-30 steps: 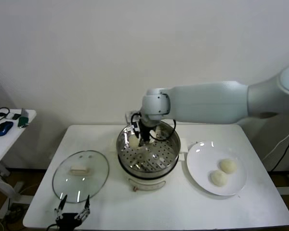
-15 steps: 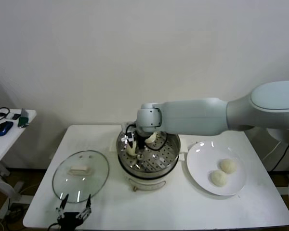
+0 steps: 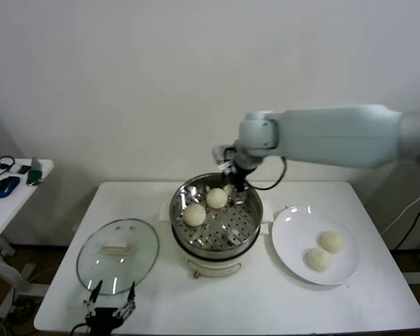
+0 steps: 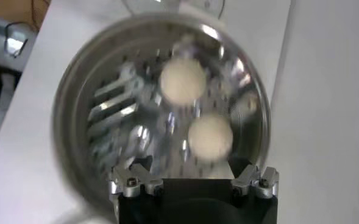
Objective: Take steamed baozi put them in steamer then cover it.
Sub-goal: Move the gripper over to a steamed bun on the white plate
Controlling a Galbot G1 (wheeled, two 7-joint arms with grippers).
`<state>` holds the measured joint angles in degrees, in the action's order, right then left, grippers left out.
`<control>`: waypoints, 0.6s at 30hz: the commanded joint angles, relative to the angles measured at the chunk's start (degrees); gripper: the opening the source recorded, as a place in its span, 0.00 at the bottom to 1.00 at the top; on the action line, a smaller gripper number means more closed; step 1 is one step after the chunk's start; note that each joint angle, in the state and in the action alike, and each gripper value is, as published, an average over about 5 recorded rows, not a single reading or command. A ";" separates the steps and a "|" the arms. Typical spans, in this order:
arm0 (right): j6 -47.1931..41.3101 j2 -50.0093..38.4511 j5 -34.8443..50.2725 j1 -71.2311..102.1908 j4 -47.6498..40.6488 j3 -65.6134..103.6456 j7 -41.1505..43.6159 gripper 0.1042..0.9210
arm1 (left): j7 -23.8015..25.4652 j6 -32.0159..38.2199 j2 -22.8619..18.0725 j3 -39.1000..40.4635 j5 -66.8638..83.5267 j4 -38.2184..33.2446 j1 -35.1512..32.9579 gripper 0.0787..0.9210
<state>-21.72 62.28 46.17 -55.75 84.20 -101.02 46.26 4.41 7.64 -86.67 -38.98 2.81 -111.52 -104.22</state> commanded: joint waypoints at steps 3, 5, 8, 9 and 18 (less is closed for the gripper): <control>8.54 -35.36 -19.10 -3.44 8.72 -12.80 7.70 0.88 | 0.08 -0.09 -0.14 0.23 -0.52 -1.09 -0.28 0.88; 7.66 -38.74 -22.49 3.29 9.29 -8.77 6.61 0.88 | 0.10 -0.14 -0.20 0.19 -0.55 -1.31 -0.30 0.88; 6.61 -41.85 -27.15 14.59 8.65 -0.16 5.76 0.88 | 0.10 -0.15 -0.32 0.10 -0.64 -1.47 -0.32 0.88; 6.37 -42.25 -28.52 18.27 8.10 2.90 5.66 0.88 | 0.10 -0.13 -0.37 0.09 -0.69 -1.48 -0.34 0.88; 5.86 -38.14 -37.75 41.04 -0.95 22.16 5.40 0.88 | 0.04 0.04 -1.09 -0.01 -1.25 -1.23 -0.80 0.88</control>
<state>-16.46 30.23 22.47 -40.57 89.02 -97.37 51.14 4.49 7.62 -87.56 -38.89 1.77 -112.85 -104.90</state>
